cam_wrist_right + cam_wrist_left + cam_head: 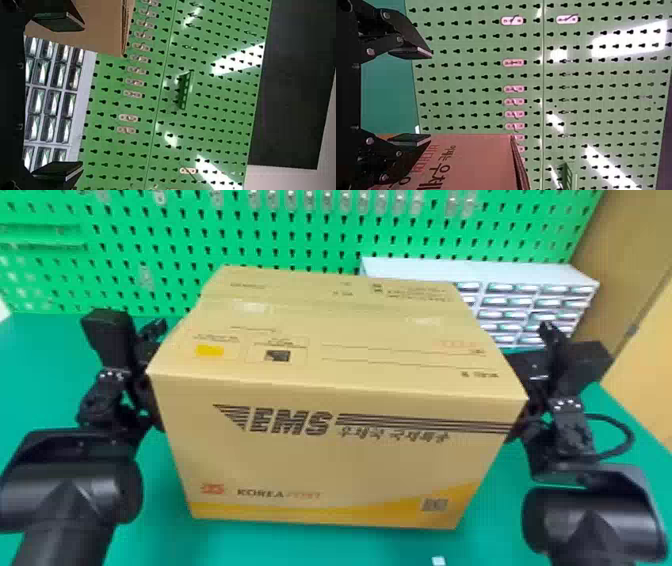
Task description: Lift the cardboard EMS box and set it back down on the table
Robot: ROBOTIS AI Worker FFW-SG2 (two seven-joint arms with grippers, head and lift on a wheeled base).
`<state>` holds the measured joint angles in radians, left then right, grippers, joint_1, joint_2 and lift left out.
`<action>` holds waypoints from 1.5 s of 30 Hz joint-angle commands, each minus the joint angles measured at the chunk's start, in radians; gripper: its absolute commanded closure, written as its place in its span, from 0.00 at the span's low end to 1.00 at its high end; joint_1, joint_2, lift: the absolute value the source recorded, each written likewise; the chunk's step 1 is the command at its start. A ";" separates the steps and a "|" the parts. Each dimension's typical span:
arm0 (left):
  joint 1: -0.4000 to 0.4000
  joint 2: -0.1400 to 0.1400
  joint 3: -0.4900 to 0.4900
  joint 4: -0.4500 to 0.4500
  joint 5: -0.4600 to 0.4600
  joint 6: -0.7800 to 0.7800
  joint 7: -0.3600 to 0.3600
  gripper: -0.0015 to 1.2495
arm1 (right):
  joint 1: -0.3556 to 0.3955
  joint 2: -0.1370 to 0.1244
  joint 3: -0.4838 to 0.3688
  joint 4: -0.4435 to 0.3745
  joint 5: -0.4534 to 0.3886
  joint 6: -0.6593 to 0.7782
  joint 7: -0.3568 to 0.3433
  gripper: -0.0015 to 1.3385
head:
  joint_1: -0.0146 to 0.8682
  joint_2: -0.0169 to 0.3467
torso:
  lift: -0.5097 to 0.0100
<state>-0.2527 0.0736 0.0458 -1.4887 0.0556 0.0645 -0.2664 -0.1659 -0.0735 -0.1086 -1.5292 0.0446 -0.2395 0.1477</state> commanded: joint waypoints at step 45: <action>0.009 0.000 0.017 -0.024 -0.014 -0.002 -0.054 0.41 | -0.027 0.014 0.046 0.003 0.012 0.025 -0.037 0.06 | 0.78 0.01 | 0.80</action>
<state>-0.2475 0.0733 0.0621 -1.5119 0.0464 0.0613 -0.2664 -0.1977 -0.0598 -0.0636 -1.5278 0.0581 -0.2220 0.1104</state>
